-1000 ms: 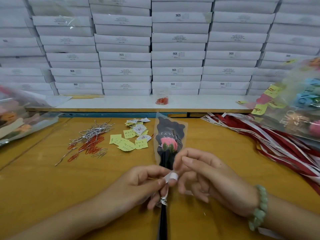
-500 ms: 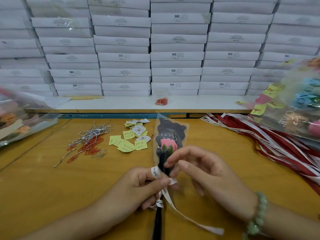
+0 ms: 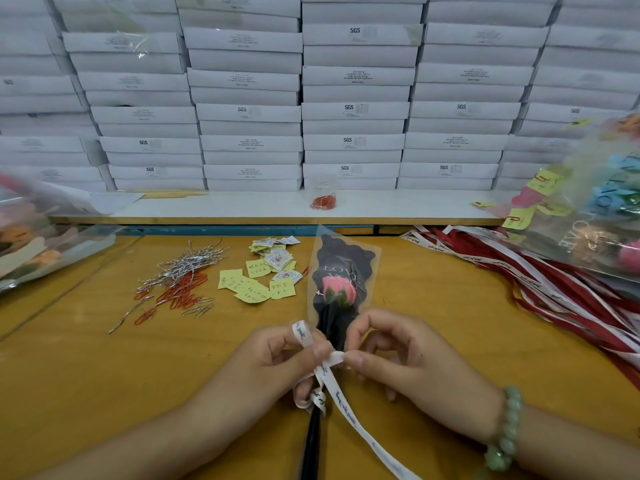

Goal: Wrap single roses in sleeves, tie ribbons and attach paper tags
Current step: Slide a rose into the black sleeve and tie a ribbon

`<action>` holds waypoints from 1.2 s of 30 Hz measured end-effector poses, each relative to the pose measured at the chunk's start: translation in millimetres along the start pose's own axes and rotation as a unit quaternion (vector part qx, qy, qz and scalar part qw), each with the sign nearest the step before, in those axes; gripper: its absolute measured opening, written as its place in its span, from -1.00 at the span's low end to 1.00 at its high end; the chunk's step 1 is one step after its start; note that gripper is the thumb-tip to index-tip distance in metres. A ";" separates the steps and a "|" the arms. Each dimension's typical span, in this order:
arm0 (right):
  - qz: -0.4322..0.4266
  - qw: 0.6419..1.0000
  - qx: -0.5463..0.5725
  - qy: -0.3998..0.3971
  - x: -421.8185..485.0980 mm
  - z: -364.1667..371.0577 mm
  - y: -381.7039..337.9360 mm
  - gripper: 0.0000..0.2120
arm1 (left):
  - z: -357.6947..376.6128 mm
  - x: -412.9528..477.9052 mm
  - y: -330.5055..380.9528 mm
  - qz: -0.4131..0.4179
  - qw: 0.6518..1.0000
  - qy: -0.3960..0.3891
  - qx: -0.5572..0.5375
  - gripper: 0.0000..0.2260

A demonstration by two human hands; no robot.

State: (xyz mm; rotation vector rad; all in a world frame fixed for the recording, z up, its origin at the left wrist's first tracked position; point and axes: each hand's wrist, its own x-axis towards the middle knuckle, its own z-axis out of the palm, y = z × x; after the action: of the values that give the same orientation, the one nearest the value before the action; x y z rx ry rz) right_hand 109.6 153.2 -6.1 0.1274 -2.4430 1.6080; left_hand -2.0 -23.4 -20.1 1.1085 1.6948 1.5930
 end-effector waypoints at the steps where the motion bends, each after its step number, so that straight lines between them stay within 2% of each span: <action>1: -0.006 1.000 0.005 0.002 -0.4 0.1 0.2 -0.94 | -0.8 -0.1 -0.6 -0.002 1.000 0.006 -0.005 -0.79; 7: -0.021 0.999 0.018 0.025 -0.1 0.8 -1.7 -0.85 | -4.6 -0.6 -0.2 -0.035 0.998 0.025 -0.055 -0.85; 11: -0.033 0.998 0.055 0.027 -0.5 0.8 -1.4 -0.90 | -2.6 -1.6 4.7 -0.043 0.995 0.031 -0.083 -0.90; 22: -0.079 0.989 0.055 0.109 -3.0 1.0 -8.1 -0.91 | -1.0 -3.6 16.0 -0.021 0.999 0.039 -0.004 -0.89; 26: -0.102 0.989 0.042 0.094 -5.6 2.4 -11.6 -0.88 | -2.3 -2.7 10.0 -0.031 0.997 0.060 -0.043 -0.80; 29: -0.123 0.990 0.013 0.063 -8.1 5.1 -13.6 -0.87 | -3.5 -3.6 7.8 -0.019 0.996 0.052 -0.062 -0.85; 33: -0.124 0.991 -0.035 0.028 -8.0 6.7 -13.9 -0.82 | -3.3 -2.9 6.3 -0.004 0.998 0.065 -0.019 -0.78; 36: -0.134 0.987 -0.087 0.036 -6.5 6.8 -13.5 -0.79 | -1.0 -2.1 3.6 0.011 0.998 0.059 -0.011 -0.79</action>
State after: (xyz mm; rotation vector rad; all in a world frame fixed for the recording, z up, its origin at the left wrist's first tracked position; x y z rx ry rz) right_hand 117.6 141.3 2.0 0.3463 -2.3788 1.2603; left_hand -1.1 -25.9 -16.7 1.0440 1.7425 1.7174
